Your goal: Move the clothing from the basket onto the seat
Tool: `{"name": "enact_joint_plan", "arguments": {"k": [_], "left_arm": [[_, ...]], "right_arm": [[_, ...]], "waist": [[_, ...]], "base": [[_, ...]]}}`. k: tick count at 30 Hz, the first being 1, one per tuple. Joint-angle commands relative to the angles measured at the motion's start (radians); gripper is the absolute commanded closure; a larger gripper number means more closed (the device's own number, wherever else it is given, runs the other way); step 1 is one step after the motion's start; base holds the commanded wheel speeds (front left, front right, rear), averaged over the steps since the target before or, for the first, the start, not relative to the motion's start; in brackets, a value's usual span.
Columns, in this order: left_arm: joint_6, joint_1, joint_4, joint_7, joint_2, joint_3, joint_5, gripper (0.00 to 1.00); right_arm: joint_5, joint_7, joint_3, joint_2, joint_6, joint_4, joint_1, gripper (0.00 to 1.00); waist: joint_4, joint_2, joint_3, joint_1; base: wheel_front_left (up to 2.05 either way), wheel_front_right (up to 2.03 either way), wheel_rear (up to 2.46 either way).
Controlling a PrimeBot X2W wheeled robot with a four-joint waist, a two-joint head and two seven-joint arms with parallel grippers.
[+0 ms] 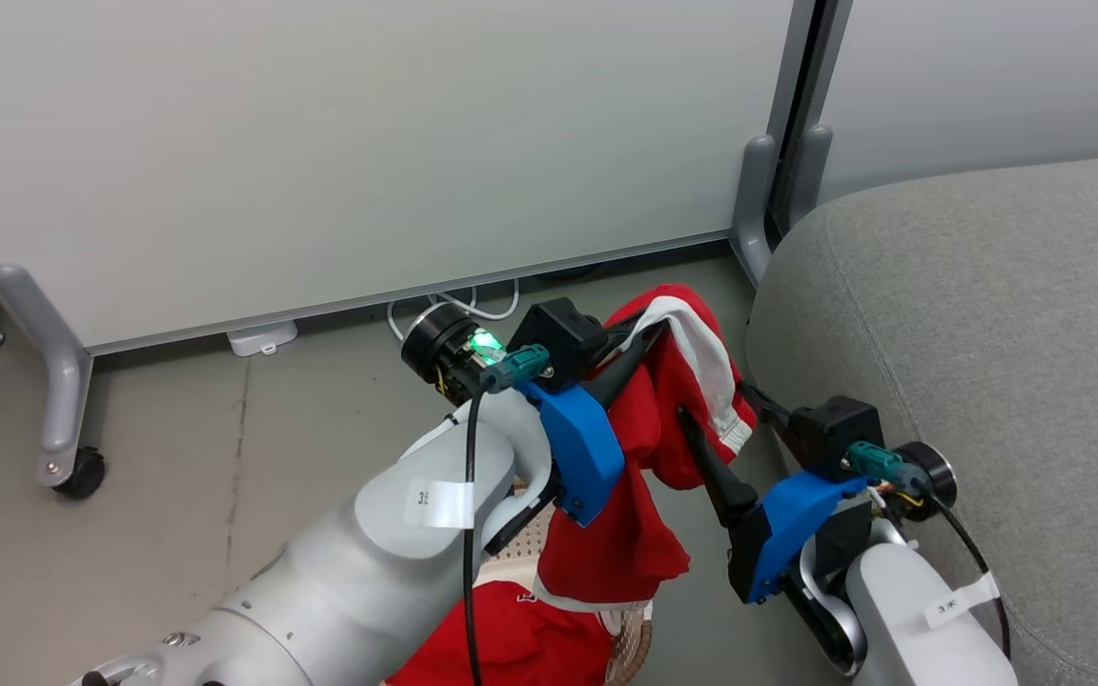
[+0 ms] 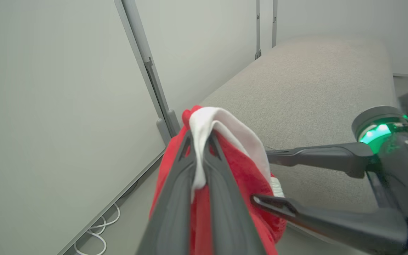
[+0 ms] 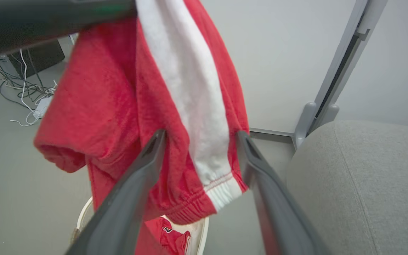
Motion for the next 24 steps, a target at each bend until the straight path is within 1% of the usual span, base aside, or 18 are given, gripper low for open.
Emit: {"name": "enact_joint_plan", "arguments": {"k": [1, 13, 19, 20, 21, 22, 24], "left_arm": [[-0.001, -0.017, -0.002, -0.006, -0.001, -0.006, -0.007, 1.0], [-0.001, -0.029, -0.025, -0.009, -0.001, -0.034, -0.025, 1.0], [-0.001, -0.027, -0.03, -0.009, -0.001, -0.043, -0.032, 1.0], [-0.001, -0.027, -0.029, -0.009, -0.001, -0.044, -0.033, 1.0], [-0.001, -0.027, -0.028, -0.01, -0.001, -0.045, -0.033, 1.0], [-0.001, -0.028, -0.026, -0.01, -0.001, -0.046, -0.034, 1.0], [-0.001, -0.028, -0.024, -0.01, -0.001, -0.048, -0.038, 1.0]], "right_arm": [[-0.006, 0.002, 0.009, -0.003, 0.0, 0.018, -0.029, 0.0], [0.023, -0.031, 0.115, -0.003, 0.0, 0.224, -0.199, 0.0], [0.062, -0.051, 0.159, -0.003, 0.0, 0.287, -0.238, 0.0], [0.074, -0.051, 0.167, -0.003, 0.0, 0.299, -0.243, 0.11], [0.085, -0.053, 0.172, -0.003, 0.0, 0.308, -0.247, 0.58], [0.105, -0.057, 0.188, -0.003, 0.0, 0.323, -0.254, 1.0], [0.125, -0.064, 0.201, -0.003, 0.0, 0.338, -0.259, 1.0]], "waist": [[0.002, 0.0, 0.004, -0.0001], [0.01, 0.0, 0.018, -0.0001], [0.013, 0.0, 0.014, -0.0001], [0.013, 0.0, 0.013, -0.0001], [0.013, 0.0, 0.012, -0.0001], [0.013, 0.0, 0.009, -0.0001], [0.013, 0.0, 0.006, -0.0001]], "base": [[0.0, 0.0, 0.0], [0.0, 0.0, 0.0], [0.0, 0.0, 0.0], [0.0, 0.0, 0.0], [0.0, 0.0, 0.0], [0.0, 0.0, 0.0], [0.0, 0.0, 0.0]]}}
